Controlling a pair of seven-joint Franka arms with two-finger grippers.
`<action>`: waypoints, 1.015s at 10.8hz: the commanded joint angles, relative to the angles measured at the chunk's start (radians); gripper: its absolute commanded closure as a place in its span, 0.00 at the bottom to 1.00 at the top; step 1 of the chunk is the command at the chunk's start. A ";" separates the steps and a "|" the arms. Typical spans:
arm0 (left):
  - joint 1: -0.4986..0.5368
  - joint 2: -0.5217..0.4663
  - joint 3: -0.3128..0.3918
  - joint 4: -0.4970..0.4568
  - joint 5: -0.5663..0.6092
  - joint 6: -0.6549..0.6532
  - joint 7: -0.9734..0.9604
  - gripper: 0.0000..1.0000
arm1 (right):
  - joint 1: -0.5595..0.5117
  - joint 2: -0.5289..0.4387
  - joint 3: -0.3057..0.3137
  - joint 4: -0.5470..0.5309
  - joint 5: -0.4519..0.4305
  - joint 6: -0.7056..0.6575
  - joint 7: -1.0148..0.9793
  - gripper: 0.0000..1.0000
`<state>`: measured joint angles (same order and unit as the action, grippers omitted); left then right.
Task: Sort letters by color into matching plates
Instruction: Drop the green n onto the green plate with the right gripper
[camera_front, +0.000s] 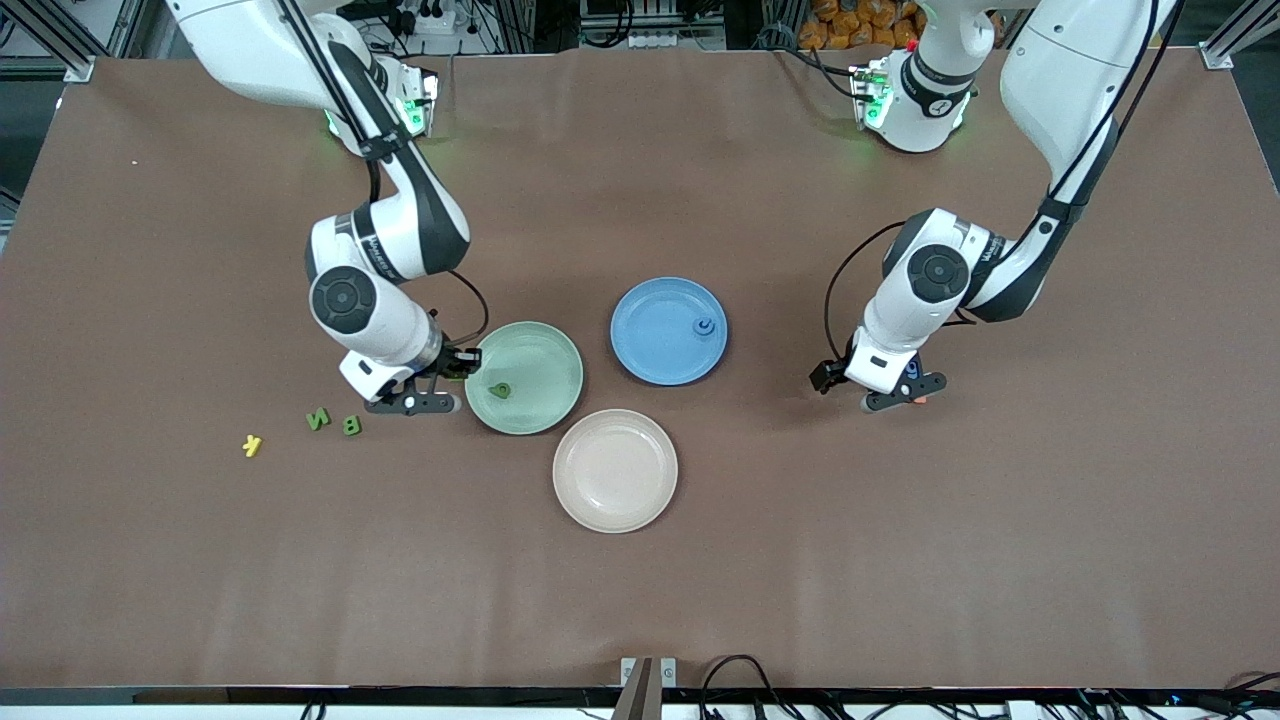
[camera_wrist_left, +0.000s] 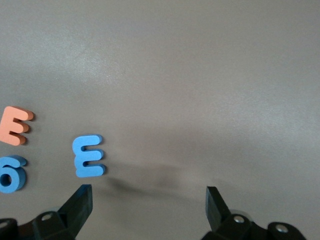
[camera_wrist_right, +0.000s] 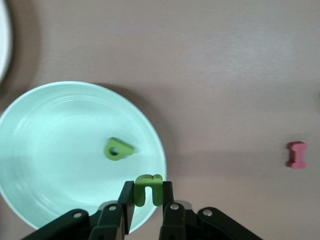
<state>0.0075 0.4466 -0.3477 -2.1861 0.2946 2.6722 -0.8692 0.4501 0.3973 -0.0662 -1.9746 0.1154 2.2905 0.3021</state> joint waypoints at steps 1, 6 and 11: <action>0.026 0.000 -0.010 -0.017 0.015 0.028 -0.022 0.00 | 0.056 0.060 -0.001 0.080 -0.011 -0.023 -0.001 0.77; 0.048 0.004 -0.008 -0.020 0.023 0.028 -0.019 0.00 | 0.114 0.126 0.008 0.154 -0.010 -0.066 0.017 0.66; 0.055 0.021 0.001 -0.017 0.023 0.028 -0.019 0.00 | 0.076 0.117 -0.006 0.181 -0.019 -0.144 -0.064 0.00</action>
<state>0.0465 0.4587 -0.3450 -2.1984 0.2946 2.6776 -0.8692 0.5599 0.5110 -0.0700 -1.8114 0.1133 2.1761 0.3025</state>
